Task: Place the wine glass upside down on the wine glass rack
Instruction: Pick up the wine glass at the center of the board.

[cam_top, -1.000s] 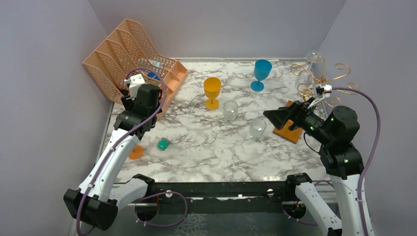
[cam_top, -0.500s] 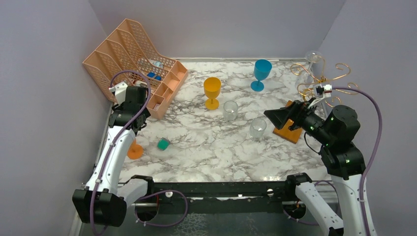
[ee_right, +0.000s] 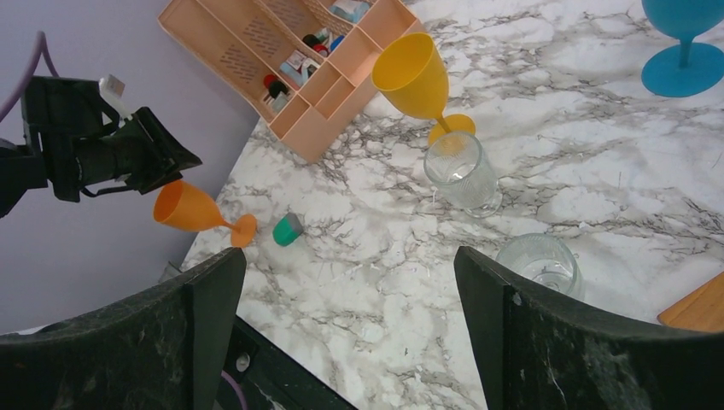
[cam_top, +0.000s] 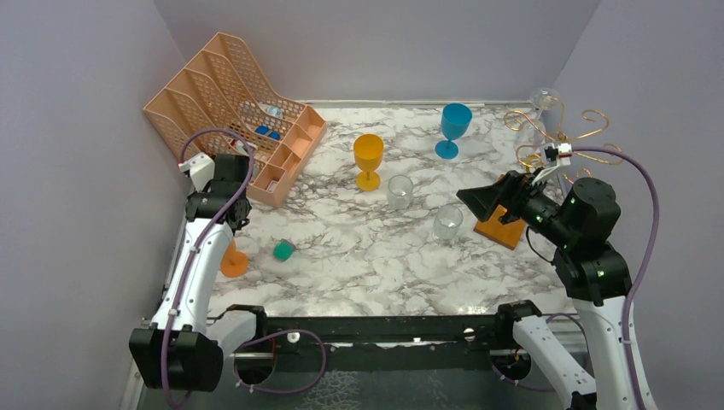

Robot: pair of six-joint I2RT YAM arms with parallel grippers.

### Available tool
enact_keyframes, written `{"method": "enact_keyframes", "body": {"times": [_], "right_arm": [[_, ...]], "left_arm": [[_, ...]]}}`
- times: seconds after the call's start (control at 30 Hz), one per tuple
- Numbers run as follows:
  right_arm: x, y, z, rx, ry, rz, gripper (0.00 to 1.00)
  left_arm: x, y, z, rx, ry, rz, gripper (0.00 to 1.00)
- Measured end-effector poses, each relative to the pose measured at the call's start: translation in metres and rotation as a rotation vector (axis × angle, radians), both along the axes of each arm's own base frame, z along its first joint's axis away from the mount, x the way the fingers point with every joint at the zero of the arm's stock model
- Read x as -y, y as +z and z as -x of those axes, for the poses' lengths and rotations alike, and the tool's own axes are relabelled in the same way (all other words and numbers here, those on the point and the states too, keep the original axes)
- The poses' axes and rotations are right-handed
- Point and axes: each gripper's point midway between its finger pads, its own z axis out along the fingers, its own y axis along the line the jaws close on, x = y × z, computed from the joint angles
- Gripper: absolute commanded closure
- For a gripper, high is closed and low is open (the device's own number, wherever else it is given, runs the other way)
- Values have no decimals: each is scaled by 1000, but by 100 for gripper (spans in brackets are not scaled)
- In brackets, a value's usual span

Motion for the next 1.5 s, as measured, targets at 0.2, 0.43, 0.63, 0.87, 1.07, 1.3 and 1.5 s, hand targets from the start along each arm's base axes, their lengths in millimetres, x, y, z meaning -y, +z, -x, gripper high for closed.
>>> {"method": "enact_keyframes", "body": {"times": [0.2, 0.43, 0.63, 0.87, 1.07, 1.3, 1.5], "right_arm": [[0, -1, -2, -6, 0, 1, 8], [-1, -3, -2, -11, 1, 0, 9], [-2, -5, -2, -17, 7, 0, 10], [-2, -5, -3, -23, 11, -4, 11], [-4, -5, -1, -27, 21, -9, 12], [-5, -5, -1, -26, 25, -10, 13], [-5, -5, 0, -27, 29, -12, 14]], "left_arm": [[-3, -2, 7, -33, 59, 10, 50], [-4, 5, 10, -30, 93, 19, 50], [-5, 27, 4, 34, 120, 26, 51], [-5, 28, 23, 15, 187, 58, 55], [-5, 5, 40, -68, 214, 56, 57], [-4, -9, 44, -103, 209, 59, 61], [-3, -16, 45, -115, 201, 61, 66]]}}
